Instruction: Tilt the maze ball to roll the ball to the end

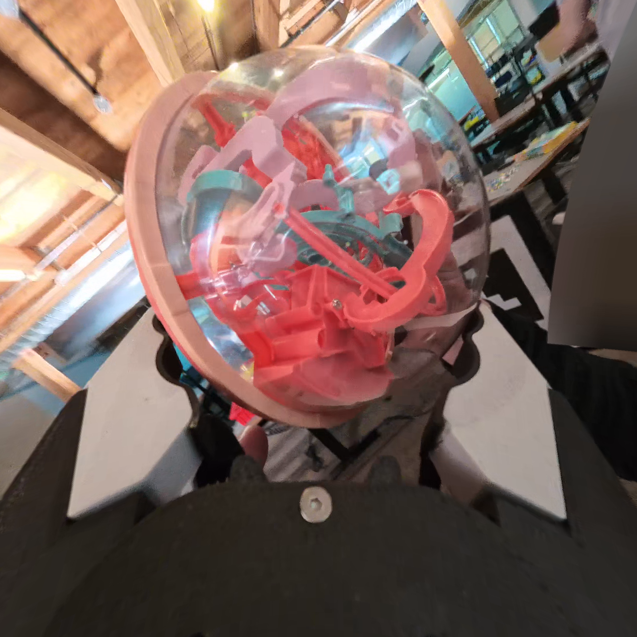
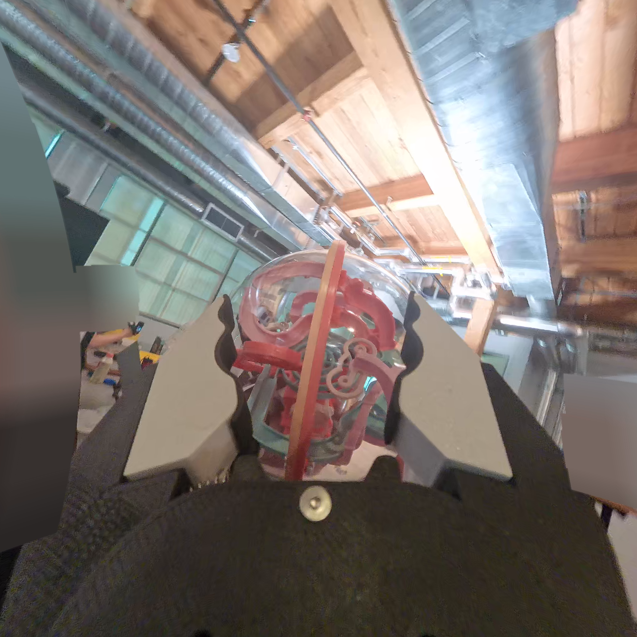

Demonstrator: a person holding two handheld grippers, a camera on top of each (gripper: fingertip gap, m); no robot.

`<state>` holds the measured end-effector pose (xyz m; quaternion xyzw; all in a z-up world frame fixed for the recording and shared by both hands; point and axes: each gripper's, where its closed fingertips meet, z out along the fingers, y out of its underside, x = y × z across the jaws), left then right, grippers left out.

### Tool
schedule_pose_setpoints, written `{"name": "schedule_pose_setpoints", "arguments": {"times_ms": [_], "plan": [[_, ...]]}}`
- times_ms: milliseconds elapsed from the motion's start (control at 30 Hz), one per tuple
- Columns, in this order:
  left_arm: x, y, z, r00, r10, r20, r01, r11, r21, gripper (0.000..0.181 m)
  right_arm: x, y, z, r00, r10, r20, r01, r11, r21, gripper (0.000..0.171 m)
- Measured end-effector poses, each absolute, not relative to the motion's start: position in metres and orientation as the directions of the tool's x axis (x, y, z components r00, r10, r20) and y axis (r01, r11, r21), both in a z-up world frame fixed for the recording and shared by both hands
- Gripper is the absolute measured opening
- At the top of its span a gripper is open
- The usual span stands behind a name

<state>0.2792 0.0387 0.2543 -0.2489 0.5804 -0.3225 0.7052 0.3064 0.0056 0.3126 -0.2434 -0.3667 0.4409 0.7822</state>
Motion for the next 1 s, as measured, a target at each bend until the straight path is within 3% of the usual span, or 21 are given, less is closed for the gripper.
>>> {"name": "schedule_pose_setpoints", "arguments": {"times_ms": [100, 267, 633, 800, 1000], "plan": [[0.294, 0.109, 0.247, 0.098, -0.867, -0.488, 0.125, 0.497, -0.859, 0.158, 0.321, 0.081, 0.308, 0.347, 0.923, 0.164, -0.544, 0.341, -0.767, 0.098], [0.297, 0.154, 0.171, 0.079, -0.963, -0.257, 0.099, 0.264, -0.96, 0.159, 0.325, 0.142, 0.237, 0.358, 0.931, -0.066, -0.557, 0.157, -0.816, 0.098], [0.304, 0.199, 0.101, 0.052, -0.997, -0.056, 0.03, 0.058, -0.998, 0.159, 0.333, 0.197, 0.174, 0.377, 0.897, -0.231, -0.556, 0.02, -0.831, 0.098], [0.306, 0.198, 0.099, 0.035, -0.993, -0.116, 0.08, 0.118, -0.99, 0.159, 0.331, 0.187, 0.175, 0.396, 0.906, -0.149, -0.531, 0.093, -0.842, 0.099], [0.287, 0.112, 0.166, 0.05, -0.909, -0.414, 0.194, 0.415, -0.889, 0.158, 0.303, 0.076, 0.242, 0.418, 0.888, 0.192, -0.415, 0.375, -0.829, 0.098]]}}
